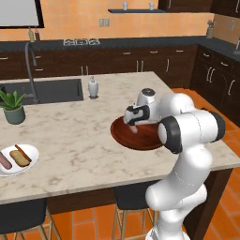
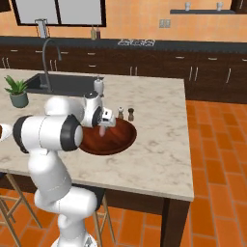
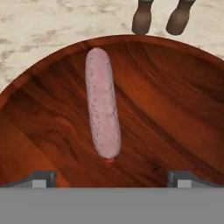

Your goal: Place one bun and one sausage from the bowl on each plate.

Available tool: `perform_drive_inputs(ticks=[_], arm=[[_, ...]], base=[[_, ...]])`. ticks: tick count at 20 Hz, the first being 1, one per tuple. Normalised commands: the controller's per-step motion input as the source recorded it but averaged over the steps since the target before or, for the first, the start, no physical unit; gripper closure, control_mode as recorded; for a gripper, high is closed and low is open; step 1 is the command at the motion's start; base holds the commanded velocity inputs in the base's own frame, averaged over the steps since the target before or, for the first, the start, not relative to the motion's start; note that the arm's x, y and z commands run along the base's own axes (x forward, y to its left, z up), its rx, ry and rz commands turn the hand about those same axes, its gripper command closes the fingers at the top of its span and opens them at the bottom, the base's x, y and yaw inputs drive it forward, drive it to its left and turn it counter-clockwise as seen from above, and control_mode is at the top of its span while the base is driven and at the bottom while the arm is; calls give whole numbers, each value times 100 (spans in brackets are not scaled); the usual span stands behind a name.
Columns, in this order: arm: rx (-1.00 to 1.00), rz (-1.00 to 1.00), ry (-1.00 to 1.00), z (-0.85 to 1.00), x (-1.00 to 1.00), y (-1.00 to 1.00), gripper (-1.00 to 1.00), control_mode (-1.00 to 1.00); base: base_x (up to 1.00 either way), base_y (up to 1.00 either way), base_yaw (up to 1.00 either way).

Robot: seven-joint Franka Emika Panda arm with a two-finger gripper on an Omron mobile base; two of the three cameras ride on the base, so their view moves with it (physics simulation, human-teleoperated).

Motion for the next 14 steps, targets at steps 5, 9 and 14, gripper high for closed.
perform_drive_inputs(ticks=[5, 9, 14], arm=[[0, 2, 0, -50, 37, 3, -100, -100], [0, 0, 0, -45, 18, 0, -100, -100], [0, 0, 0, -37, 1, 0, -100, -100]], base=[[0, 0, 0], [0, 0, 0], [0, 0, 0]])
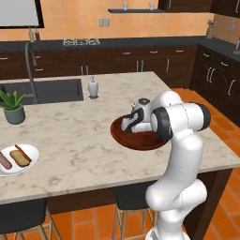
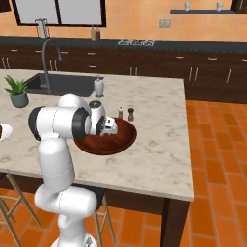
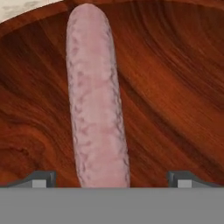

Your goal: Place one bun and one sausage from the bowl on each plate.

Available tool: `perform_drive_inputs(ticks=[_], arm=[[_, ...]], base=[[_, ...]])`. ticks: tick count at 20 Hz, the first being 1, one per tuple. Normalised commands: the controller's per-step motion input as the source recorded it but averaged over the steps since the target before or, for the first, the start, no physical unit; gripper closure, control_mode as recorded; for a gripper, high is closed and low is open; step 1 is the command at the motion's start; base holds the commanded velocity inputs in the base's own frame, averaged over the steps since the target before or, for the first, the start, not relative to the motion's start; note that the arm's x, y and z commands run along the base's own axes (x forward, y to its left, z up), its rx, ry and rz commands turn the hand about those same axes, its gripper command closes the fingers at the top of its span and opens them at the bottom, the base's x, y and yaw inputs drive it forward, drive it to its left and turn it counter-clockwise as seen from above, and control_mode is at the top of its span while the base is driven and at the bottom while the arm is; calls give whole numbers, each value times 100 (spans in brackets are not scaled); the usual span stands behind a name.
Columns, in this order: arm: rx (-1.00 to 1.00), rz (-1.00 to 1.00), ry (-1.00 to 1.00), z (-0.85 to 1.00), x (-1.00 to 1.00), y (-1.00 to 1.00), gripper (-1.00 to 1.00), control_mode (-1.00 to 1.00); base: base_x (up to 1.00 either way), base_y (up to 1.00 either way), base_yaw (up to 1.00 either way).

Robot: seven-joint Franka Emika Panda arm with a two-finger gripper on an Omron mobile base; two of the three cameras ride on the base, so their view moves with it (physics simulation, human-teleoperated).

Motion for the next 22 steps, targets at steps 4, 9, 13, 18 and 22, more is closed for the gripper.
perform_drive_inputs(ticks=[4, 9, 13, 18, 22], arm=[[0, 0, 0, -3, 0, 0, -100, -100], [0, 0, 0, 0, 0, 0, -100, -100], [0, 0, 0, 0, 0, 0, 100, -100], [0, 0, 0, 0, 0, 0, 100, -100], [0, 0, -5, 5, -13, -5, 100, -100]], base=[[0, 0, 0], [0, 0, 0], [0, 0, 0], [0, 0, 0], [0, 0, 0]])
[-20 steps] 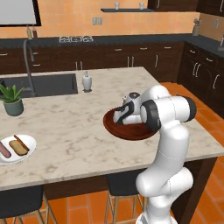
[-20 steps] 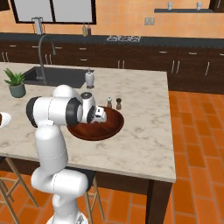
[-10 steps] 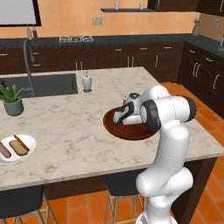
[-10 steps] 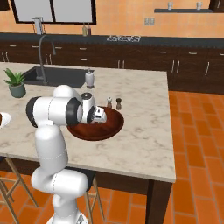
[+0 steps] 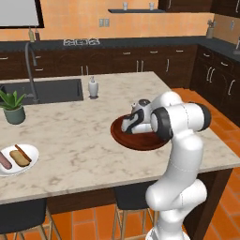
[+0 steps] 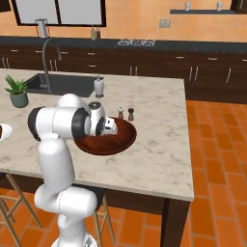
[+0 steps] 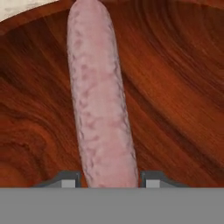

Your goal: Place one bun and one sausage from the bowl on each plate.

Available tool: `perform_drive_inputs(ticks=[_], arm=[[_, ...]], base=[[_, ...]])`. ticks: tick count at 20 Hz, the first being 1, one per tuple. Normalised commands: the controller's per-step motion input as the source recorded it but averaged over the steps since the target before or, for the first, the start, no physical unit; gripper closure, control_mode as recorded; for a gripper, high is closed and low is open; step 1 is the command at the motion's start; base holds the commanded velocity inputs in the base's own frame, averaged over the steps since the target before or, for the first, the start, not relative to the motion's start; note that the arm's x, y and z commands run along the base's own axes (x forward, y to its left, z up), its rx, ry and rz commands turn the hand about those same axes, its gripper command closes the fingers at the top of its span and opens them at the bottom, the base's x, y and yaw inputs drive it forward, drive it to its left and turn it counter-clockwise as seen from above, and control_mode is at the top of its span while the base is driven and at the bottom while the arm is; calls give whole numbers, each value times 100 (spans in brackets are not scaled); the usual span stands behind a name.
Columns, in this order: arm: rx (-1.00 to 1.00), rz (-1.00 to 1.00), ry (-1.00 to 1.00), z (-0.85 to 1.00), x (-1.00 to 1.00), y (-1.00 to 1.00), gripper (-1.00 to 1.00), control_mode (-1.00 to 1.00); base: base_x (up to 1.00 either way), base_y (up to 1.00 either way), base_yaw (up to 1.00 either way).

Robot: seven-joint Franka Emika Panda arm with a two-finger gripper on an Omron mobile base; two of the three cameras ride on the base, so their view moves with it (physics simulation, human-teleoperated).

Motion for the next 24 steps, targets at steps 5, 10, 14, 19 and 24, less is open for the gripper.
perform_drive_inputs(ticks=[5, 10, 14, 19, 24], arm=[[0, -4, -5, 60, -86, -18, 100, -100], [0, -5, 5, 53, -100, -35, 100, -100], [0, -6, 8, 54, -100, -29, 100, -100], [-1, -4, 11, 69, -63, -2, 100, -100], [0, 0, 10, 58, -11, 15, 100, -100]], base=[[0, 0, 0], [0, 0, 0], [0, 0, 0], [0, 0, 0], [0, 0, 0]])
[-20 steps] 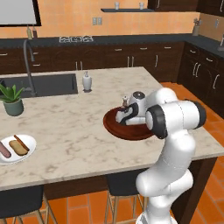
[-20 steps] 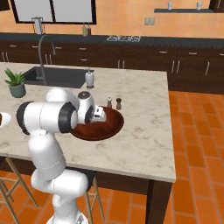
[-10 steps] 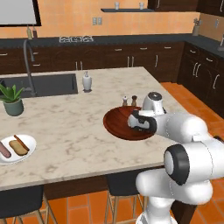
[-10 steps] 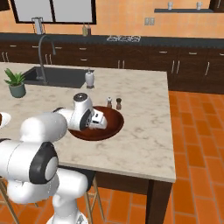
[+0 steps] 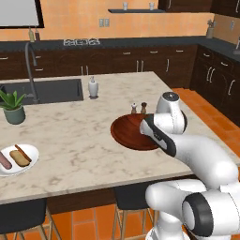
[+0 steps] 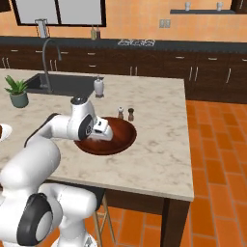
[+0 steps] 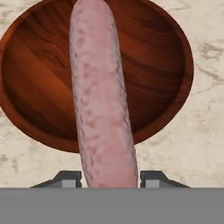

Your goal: Place one bun and one sausage from the bowl on each plate.

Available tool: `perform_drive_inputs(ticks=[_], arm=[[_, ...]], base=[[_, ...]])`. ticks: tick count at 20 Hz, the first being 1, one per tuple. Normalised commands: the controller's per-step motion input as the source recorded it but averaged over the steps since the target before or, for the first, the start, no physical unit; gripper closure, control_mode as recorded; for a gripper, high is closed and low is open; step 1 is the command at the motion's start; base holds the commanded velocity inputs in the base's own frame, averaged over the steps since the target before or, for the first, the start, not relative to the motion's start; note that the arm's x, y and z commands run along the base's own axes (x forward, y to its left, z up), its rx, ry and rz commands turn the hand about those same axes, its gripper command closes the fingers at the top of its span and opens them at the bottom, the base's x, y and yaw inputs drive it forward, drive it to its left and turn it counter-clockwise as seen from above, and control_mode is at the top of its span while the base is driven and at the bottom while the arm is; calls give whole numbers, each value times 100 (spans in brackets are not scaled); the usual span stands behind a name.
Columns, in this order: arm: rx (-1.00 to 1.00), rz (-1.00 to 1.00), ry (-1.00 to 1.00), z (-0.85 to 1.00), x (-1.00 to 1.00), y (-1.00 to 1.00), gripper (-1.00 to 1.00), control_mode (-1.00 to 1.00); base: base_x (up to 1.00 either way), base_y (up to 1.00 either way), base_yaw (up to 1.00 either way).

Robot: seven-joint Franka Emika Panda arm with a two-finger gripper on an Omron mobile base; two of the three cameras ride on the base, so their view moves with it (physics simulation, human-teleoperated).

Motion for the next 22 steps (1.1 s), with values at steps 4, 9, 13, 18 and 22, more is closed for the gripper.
perform_drive_inputs(ticks=[4, 9, 13, 18, 22], arm=[[0, 0, 11, 34, -45, 15, 100, -100], [0, 2, 7, 39, -37, 9, 100, -100], [0, 4, 4, 12, -36, 2, 100, -100], [0, 0, 0, 0, -6, 0, 100, 100], [0, 0, 0, 0, 0, 0, 100, 100]], base=[[0, 0, 0], [0, 0, 0], [0, 0, 0], [-49, 45, -1], [-21, 100, -1]])
